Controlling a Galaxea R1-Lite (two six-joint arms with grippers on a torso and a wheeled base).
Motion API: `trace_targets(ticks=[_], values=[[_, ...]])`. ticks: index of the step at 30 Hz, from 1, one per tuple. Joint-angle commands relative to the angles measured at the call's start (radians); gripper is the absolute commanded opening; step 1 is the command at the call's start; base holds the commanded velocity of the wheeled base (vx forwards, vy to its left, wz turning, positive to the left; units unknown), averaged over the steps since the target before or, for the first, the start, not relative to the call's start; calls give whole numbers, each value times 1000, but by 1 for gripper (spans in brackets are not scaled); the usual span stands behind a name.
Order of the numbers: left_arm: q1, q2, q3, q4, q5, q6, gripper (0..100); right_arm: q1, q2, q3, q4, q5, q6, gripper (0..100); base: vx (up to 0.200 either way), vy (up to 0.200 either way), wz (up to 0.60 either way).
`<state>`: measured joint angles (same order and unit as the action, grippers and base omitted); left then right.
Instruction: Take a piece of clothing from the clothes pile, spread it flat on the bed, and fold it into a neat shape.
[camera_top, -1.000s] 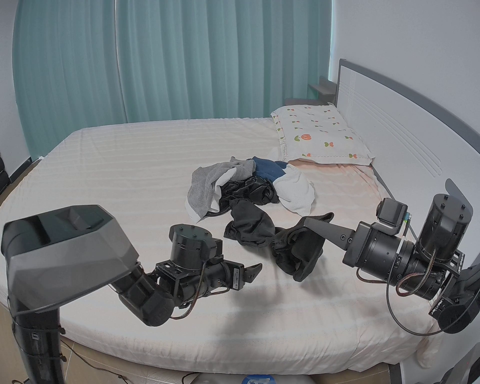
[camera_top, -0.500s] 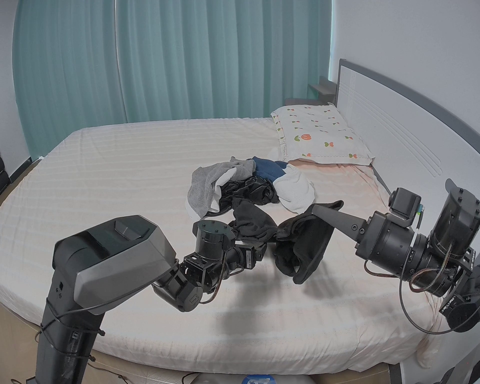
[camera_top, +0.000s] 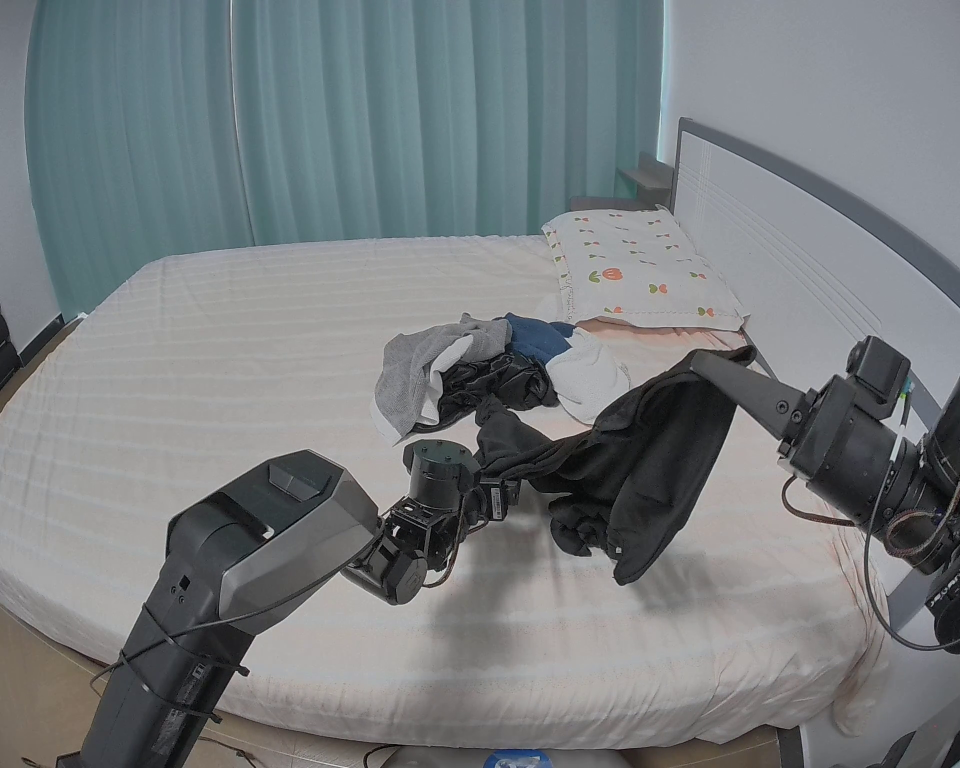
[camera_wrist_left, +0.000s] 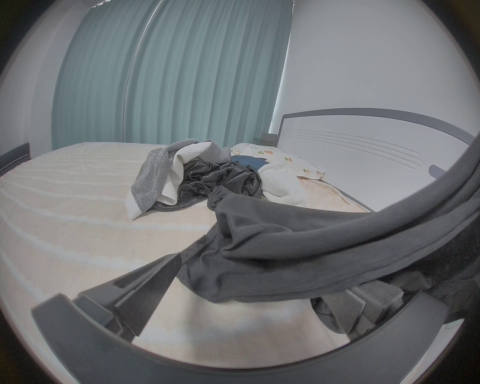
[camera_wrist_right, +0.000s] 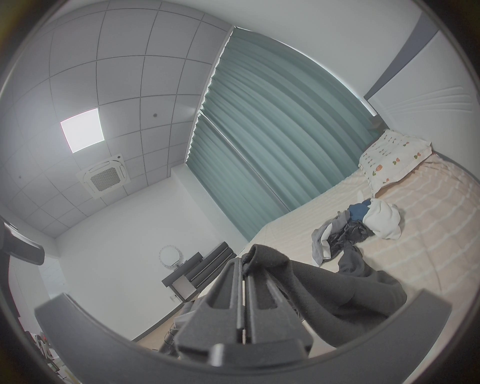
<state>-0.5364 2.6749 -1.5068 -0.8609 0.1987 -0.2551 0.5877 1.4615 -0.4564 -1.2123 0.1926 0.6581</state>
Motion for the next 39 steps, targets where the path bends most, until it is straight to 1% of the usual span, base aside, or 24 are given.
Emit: trace_targets(ticks=[1, 5, 6, 8, 10, 11, 13, 15, 16, 18, 19, 20, 22, 23, 24, 26, 27, 28, 30, 33, 34, 36, 38, 39], values=[[16, 37, -41, 9, 4, -1, 100, -29, -41, -1, 0, 4, 0, 0, 0, 0, 0], [32, 48, -46, 34, 2, -1, 100, -62, -39, -4, -1, 7, 2, 0, 0, 0, 0], [41, 49, -46, 36, 2, -3, 0, -69, -41, -5, -1, 7, 3, 0, 0, 0, 0], [58, 49, -52, 34, 2, -15, 0, -74, -41, -2, -1, 11, 3, 0, 0, 0, 0], [79, 51, -85, 36, 2, -70, 0, -81, -38, 2, -1, 21, 5, 0, 0, 0, 0], [79, 51, -85, 36, 2, -70, 0, -81, -38, 2, -1, 21, 5, 0, 0, 0, 0], [98, 37, -90, 49, 2, -141, 0, -100, -23, 2, -1, 27, 12, 0, 0, 0, 0], [99, 36, -85, 54, 2, -150, 0, -103, -21, 2, -1, 27, 14, 0, 0, 0, 0], [102, -33, -30, 65, -1, -190, 0, -120, -7, 4, -1, 28, 17, 0, 0, 0, 0], [102, -109, 51, 66, -10, -216, 0, -124, 13, 4, -1, 27, 17, 0, 0, 0, 0], [102, -115, 59, 66, -12, -217, 0, -124, 14, 4, -1, 27, 17, 0, 0, 0, 0], [90, -188, 140, 68, -22, -228, 0, -129, 43, 2, -1, 25, 17, 0, 0, 0, 0], [73, -267, 247, 74, -30, -228, 0, -143, 88, 1, -1, 24, 15, 0, 0, 0, 0], [70, -273, 255, 75, -30, -228, 0, -143, 92, 1, -1, 24, 15, 0, 0, 0, 0], [50, -345, 336, 82, -35, -230, 0, -147, 135, -2, -4, 18, 15, 0, 0, 0, 0], [32, -434, 421, 85, -42, -239, 0, -147, 191, -4, -15, 13, 15, 0, 0, 0, 0], [32, -440, 425, 85, -42, -240, 0, -147, 195, -4, -15, 13, 15, 0, 0, 0, 0], [9, -517, 478, 86, -42, -276, 0, -144, 235, -1, -16, 10, 15, 0, 0, 0, 0], [-13, -621, 542, 102, -56, -305, 0, -144, 272, -7, -21, -1, 15, 0, 0, 0, 0], [-31, -741, 611, 157, -97, -308, 0, -147, 296, -24, -21, -27, 15, 0, 0, 0, 0], [-40, -800, 632, 203, -107, -309, 0, -147, 301, -39, -21, -39, 15, 0, 0, 0, 0], [-43, -876, 637, 272, -117, -323, 0, -143, 298, -53, -21, -64, 15, 0, 0, 0, 0], [-43, -915, 642, 295, -117, -365, 0, -135, 289, -64, -21, -90, 15, 0, 0, 0, 0], [-43, -917, 643, 295, -117, -368, 0, -135, 287, -64, -21, -91, 15, 0, 0, 0, 0]])
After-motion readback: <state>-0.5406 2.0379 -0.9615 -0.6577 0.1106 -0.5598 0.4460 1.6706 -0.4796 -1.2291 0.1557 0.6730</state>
